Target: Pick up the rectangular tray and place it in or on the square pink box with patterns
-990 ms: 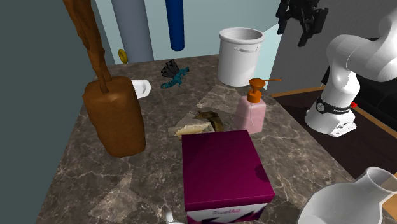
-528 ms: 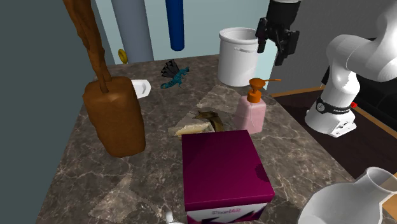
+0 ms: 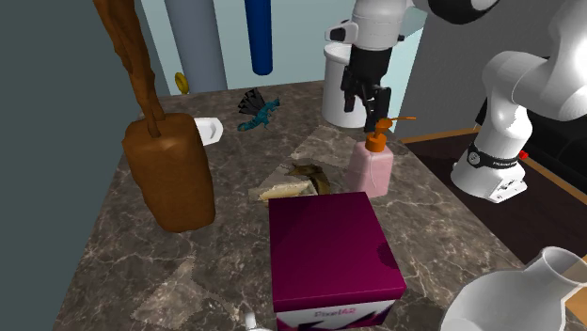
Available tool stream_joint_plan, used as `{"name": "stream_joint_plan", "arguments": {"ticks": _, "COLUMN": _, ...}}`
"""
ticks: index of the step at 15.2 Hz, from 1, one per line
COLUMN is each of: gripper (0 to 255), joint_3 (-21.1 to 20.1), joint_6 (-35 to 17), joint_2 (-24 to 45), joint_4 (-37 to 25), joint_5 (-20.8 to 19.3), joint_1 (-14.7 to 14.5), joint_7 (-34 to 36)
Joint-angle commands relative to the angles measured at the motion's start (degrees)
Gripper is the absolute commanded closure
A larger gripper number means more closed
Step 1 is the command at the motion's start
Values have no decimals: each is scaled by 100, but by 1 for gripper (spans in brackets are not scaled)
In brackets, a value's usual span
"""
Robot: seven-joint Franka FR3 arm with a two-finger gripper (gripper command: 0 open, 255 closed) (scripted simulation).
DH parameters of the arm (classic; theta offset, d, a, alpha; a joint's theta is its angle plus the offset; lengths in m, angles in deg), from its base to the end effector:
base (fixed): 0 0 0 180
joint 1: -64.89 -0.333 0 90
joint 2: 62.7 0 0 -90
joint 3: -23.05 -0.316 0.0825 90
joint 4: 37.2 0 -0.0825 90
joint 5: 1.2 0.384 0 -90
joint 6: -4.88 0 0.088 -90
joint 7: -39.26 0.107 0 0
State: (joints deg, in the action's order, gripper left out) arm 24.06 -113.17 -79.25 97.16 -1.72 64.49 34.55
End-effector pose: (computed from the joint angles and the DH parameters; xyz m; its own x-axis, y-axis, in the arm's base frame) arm 0.4556 -0.0056 0.4466 0.9971 0.0765 0.0039 0.0764 -0.9971 0.0033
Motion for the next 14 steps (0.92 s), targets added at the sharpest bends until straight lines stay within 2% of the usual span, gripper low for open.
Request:
{"name": "stream_joint_plan", "arguments": {"ticks": 1, "gripper": 0, "joint_3": 18, "joint_6": -298, "joint_2": 443, "joint_4": -177, "joint_5": 95, "joint_1": -15, "joint_7": -6}}
{"name": "stream_joint_plan", "arguments": {"ticks": 8, "gripper": 0, "joint_3": 53, "joint_6": -1073, "joint_2": 1970, "joint_4": -1011, "joint_5": 484, "joint_1": -30, "joint_7": -132}}
{"name": "stream_joint_plan", "arguments": {"ticks": 14, "gripper": 0, "joint_3": 1, "joint_6": -1446, "joint_2": 3291, "joint_4": -2023, "joint_5": 844, "joint_1": 18, "joint_7": -262}}
